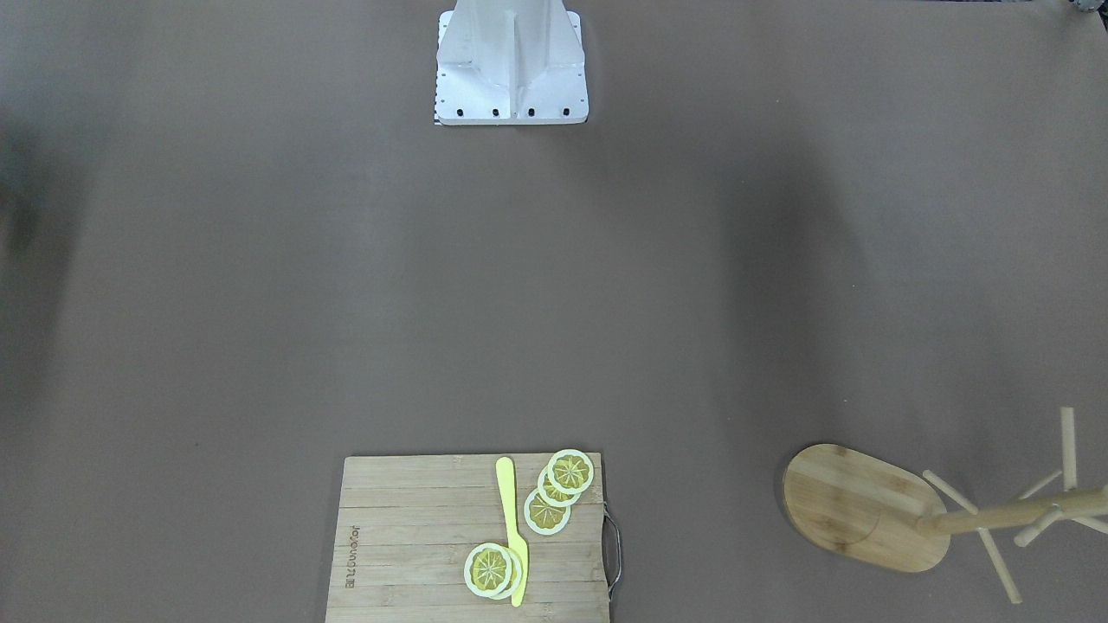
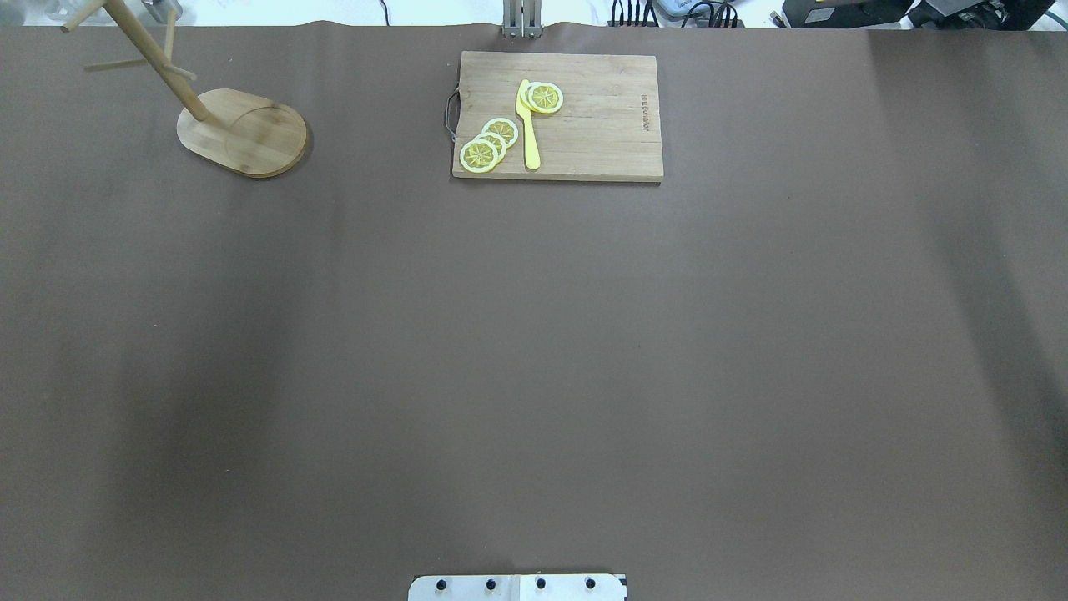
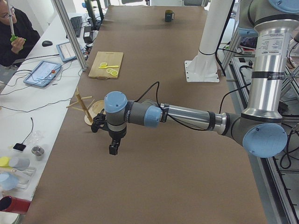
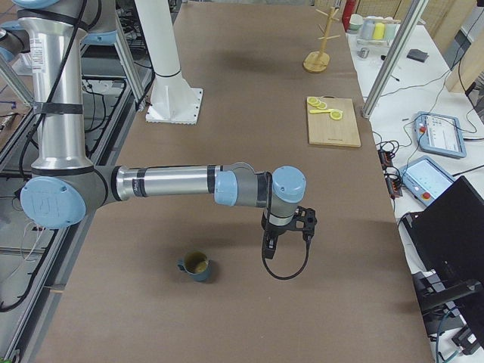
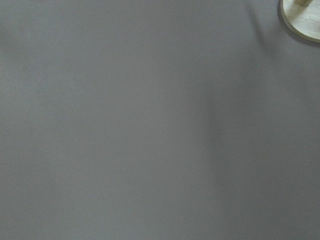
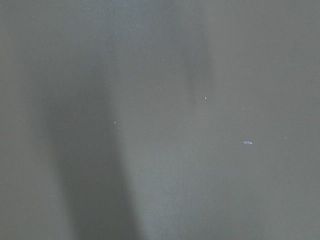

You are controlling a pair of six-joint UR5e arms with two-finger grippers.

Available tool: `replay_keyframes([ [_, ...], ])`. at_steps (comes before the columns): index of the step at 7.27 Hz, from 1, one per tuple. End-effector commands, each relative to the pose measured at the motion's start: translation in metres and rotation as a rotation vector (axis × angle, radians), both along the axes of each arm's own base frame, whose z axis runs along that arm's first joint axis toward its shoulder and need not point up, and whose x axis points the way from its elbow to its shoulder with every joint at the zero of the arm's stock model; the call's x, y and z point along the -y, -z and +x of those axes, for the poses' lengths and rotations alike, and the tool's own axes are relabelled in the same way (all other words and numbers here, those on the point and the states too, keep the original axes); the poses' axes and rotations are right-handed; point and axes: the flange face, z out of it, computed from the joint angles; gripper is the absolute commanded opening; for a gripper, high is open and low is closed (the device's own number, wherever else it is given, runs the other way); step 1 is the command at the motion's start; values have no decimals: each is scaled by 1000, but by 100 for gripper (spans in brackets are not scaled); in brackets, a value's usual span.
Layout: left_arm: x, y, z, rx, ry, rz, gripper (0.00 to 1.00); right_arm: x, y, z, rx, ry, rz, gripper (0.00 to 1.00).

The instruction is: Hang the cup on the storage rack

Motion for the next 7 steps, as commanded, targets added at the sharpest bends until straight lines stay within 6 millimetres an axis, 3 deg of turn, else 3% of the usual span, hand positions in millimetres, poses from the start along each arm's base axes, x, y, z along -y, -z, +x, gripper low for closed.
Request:
replay_keyframes([
  [1,-1,-5,-1,10,5,-11,99,1,1,0,5,0,1,100],
  [7,-2,-3,1,-6,2,-7,99,12,9,-1,7,-20,-1,100],
])
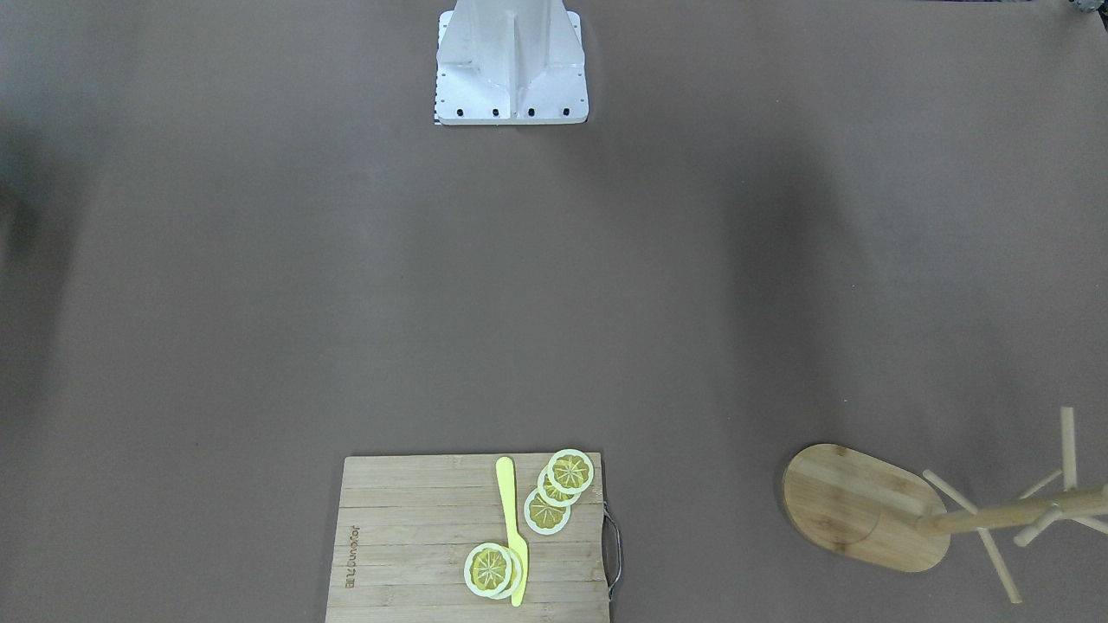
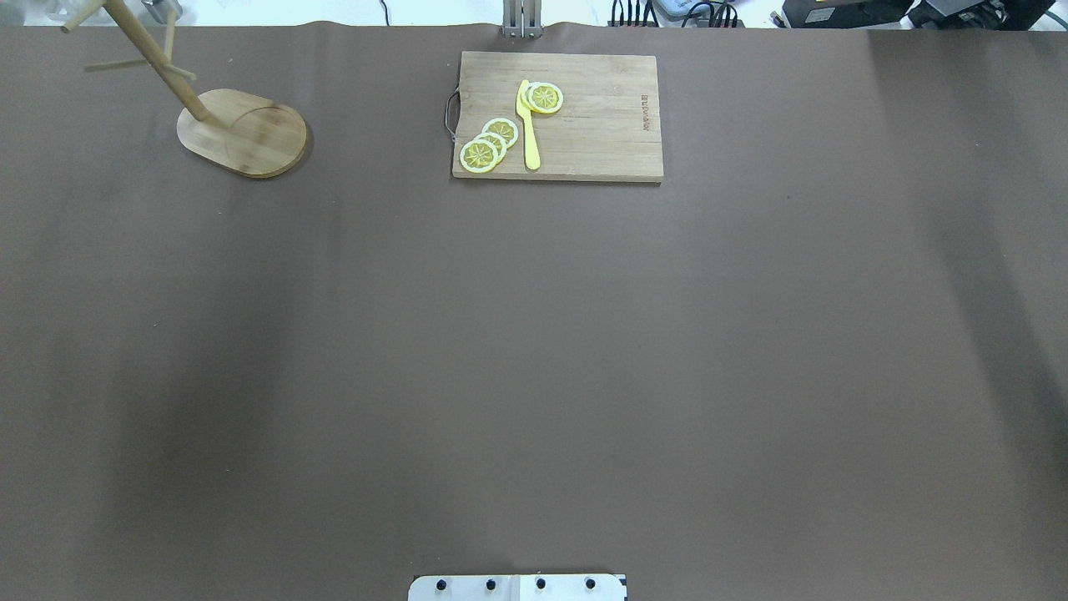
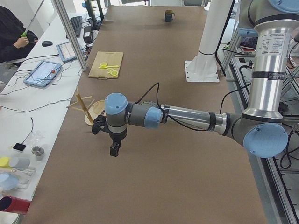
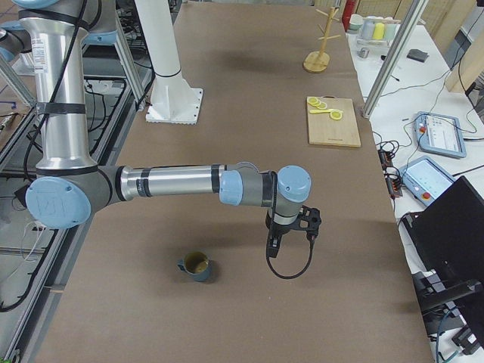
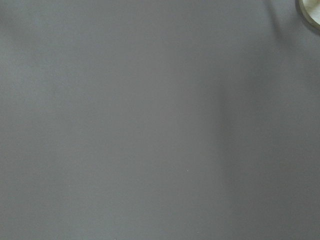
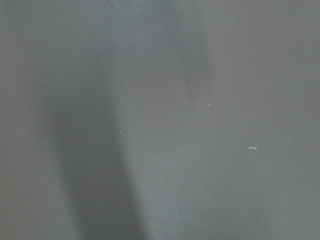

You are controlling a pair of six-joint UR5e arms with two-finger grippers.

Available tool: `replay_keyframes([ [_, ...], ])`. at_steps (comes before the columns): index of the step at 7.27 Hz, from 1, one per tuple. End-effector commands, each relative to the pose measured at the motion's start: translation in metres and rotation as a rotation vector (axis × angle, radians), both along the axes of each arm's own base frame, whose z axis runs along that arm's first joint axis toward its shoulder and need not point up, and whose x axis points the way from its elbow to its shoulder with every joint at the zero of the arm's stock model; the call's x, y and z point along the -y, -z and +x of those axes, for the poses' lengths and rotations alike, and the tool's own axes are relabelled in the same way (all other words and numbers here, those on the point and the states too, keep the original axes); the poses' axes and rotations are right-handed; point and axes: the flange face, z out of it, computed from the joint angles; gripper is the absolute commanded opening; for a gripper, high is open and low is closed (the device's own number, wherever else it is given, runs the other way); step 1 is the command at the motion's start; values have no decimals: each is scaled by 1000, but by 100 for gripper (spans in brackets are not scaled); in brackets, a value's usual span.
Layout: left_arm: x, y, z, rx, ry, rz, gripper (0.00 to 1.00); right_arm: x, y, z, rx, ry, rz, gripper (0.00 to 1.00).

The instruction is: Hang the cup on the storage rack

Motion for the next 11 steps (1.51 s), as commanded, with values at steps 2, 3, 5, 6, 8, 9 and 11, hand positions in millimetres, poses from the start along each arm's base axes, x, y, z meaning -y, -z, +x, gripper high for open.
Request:
replay_keyframes([
  [2,1,4,0,0,10,-1,99,0,11,0,3,11,36,100],
  [3,1,4,0,0,11,-1,99,-1,18,0,5,16,61,100],
  [5,0,1,0,-1,9,-5,99,-4,20,-1,12,15,70,100],
  [6,0,2,0,-1,9,-2,99,-5,20,-1,12,15,69,100],
  [8,1,3,0,-1,10,-4,99,-9,14,0,11,16,59,100],
  [9,1,4,0,-2,11,-2,99,-23,10,0,13,27,73,100],
  [11,0,6,0,0,11,1,99,-110,-10,3,20,41,204,100],
])
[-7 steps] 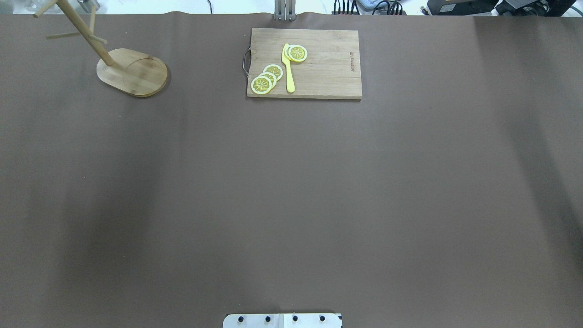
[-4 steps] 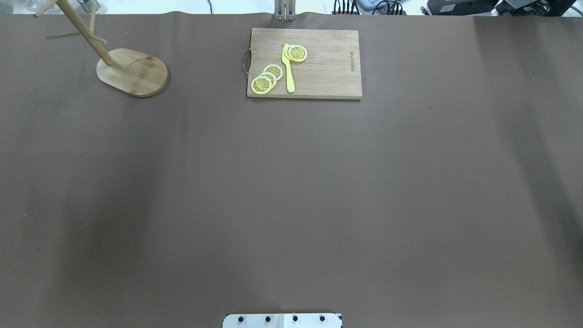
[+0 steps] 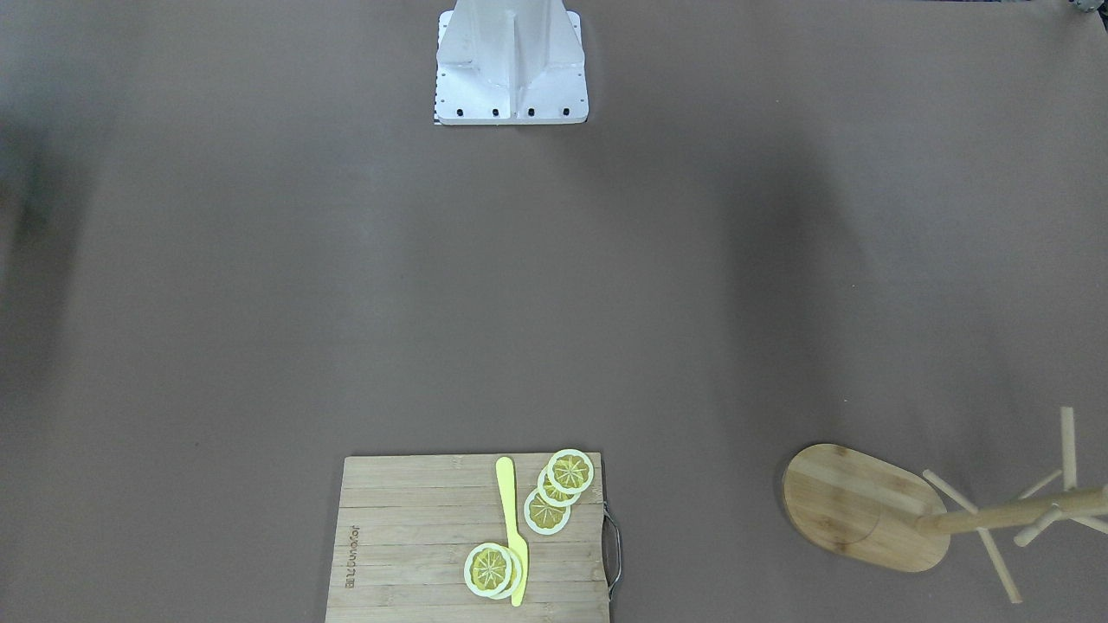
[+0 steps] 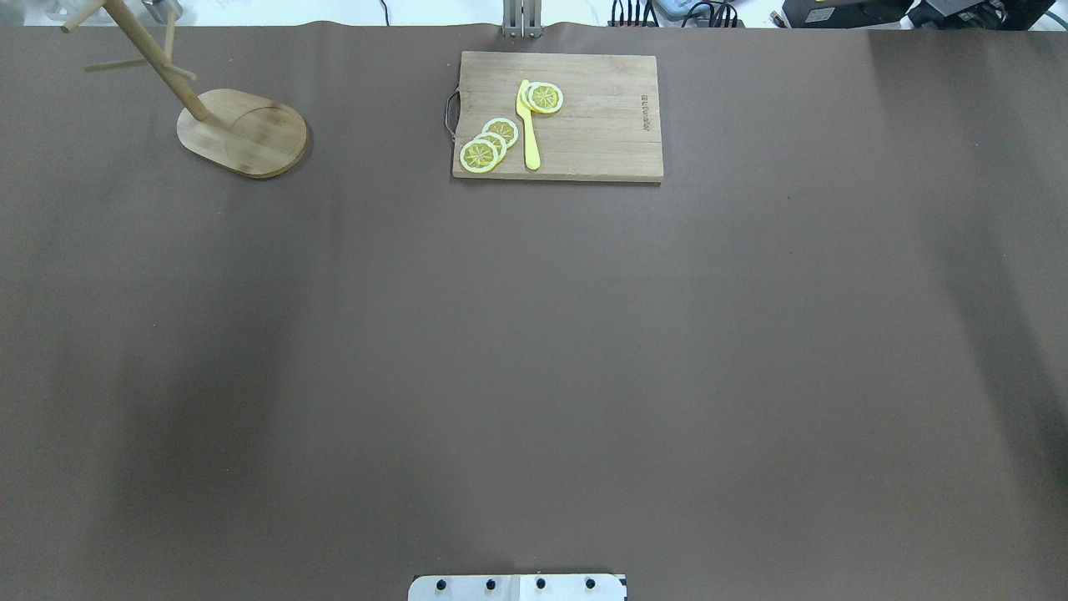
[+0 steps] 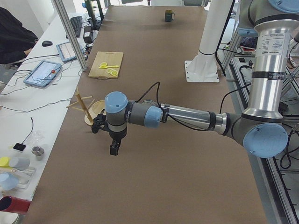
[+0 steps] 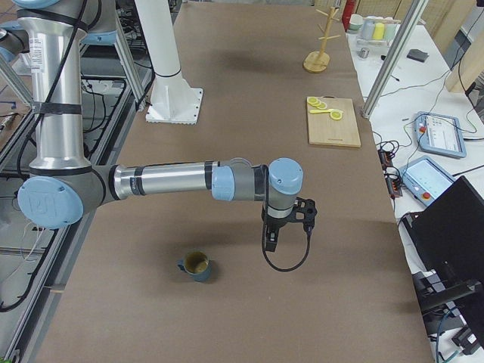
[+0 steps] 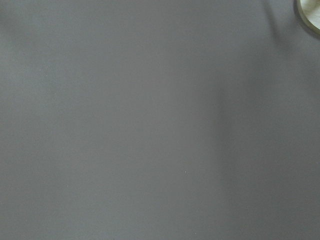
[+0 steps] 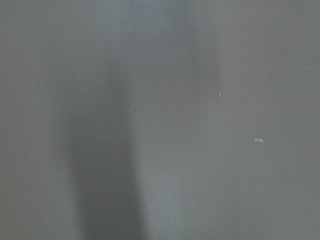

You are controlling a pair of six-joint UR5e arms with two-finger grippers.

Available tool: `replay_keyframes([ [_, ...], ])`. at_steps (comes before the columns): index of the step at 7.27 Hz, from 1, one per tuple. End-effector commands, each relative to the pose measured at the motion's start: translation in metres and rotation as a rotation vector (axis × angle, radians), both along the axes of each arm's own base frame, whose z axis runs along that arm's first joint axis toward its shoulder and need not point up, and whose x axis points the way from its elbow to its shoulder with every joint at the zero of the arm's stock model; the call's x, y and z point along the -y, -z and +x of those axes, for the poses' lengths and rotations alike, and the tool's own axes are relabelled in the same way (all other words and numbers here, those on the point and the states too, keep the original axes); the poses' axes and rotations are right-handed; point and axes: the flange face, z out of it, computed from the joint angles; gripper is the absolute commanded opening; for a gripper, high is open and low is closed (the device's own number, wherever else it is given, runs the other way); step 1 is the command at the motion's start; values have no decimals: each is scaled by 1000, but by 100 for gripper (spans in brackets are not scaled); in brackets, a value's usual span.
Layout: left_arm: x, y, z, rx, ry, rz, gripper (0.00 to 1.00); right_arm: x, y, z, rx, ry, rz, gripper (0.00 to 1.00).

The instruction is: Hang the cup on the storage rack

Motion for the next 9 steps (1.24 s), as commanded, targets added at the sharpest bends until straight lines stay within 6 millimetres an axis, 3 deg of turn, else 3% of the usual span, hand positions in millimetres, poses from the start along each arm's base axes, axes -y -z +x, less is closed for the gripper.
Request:
replay_keyframes([
  [1,0,0,0,1,0,1,99,-89,-26,2,21,8,80,100],
  [4,0,0,0,1,0,1,99,-152,-66,2,35,137,113,100],
  [7,0,2,0,0,0,4,99,-156,-114,2,37,156,51,100],
  [9,0,1,0,0,0,1,99,-161,-121,2,43,156,28,100],
])
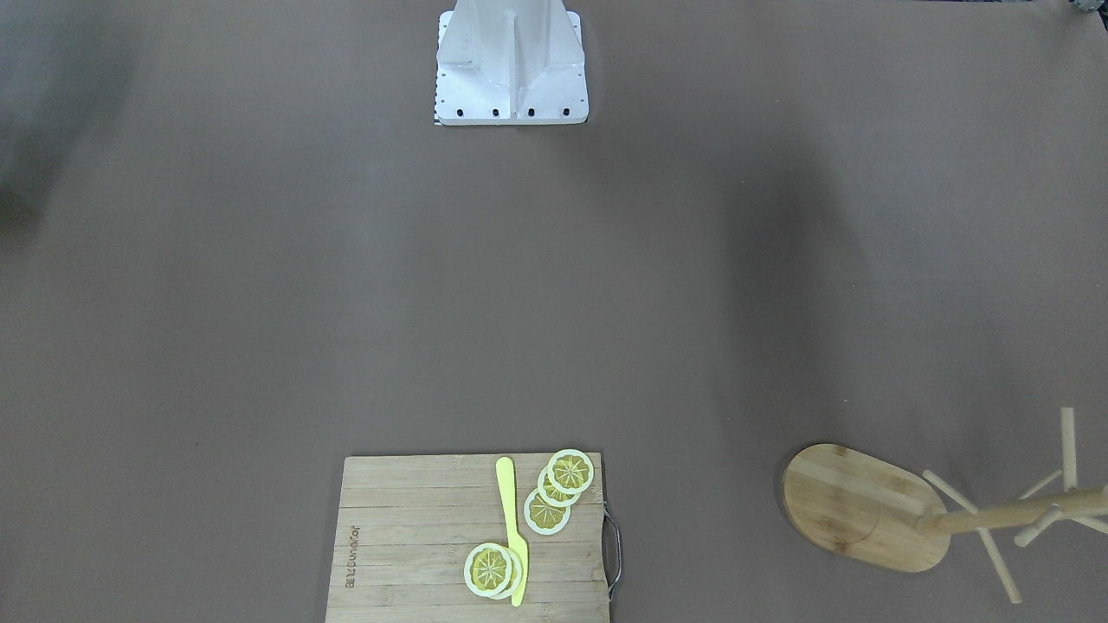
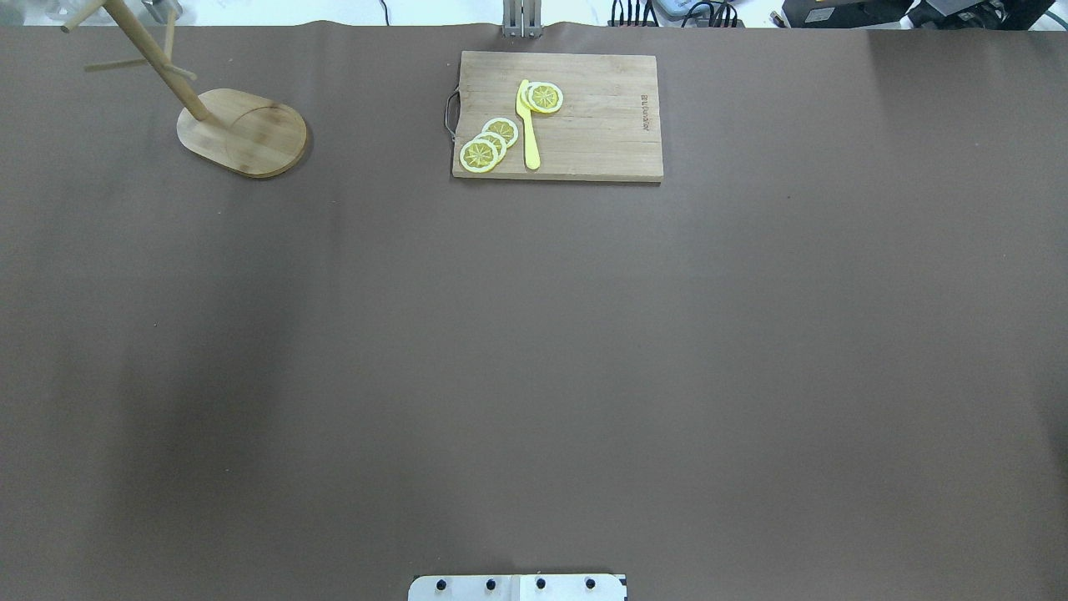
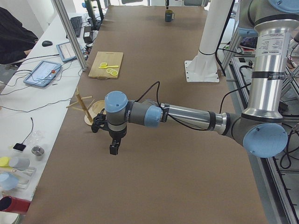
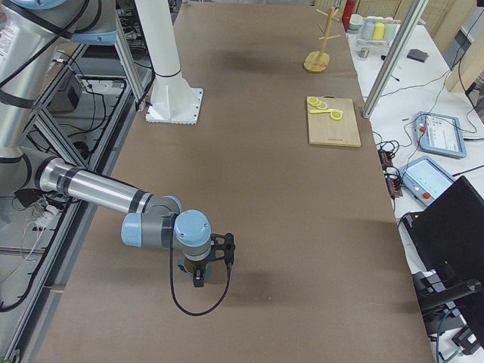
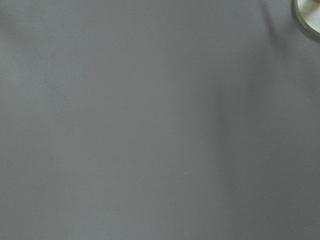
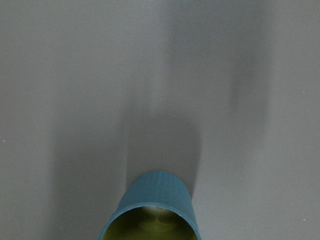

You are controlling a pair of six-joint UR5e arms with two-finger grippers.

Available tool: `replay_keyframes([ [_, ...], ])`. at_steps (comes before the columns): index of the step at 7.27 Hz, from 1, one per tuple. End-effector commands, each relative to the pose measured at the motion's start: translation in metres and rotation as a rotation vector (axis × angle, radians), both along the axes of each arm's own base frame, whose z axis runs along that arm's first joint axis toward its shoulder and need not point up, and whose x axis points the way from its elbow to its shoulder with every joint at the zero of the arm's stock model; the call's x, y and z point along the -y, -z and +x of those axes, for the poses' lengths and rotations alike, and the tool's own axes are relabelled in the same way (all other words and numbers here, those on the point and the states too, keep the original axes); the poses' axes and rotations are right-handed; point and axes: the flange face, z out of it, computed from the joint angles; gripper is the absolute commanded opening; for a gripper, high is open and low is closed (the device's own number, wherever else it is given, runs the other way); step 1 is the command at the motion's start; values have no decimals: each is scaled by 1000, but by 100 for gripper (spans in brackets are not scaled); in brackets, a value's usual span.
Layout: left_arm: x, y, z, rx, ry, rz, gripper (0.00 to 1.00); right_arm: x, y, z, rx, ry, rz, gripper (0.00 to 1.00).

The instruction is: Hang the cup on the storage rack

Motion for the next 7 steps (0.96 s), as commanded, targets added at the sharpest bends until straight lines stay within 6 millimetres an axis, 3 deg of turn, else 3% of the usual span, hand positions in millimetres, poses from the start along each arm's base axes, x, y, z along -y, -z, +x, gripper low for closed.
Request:
replay_keyframes([
  [1,0,-1,0,0,0,-1,99,-7,-14,0,3,3,-29,100],
  [7,0,-1,0,0,0,0,99,-9,-32,-4,7,54,-28,100],
])
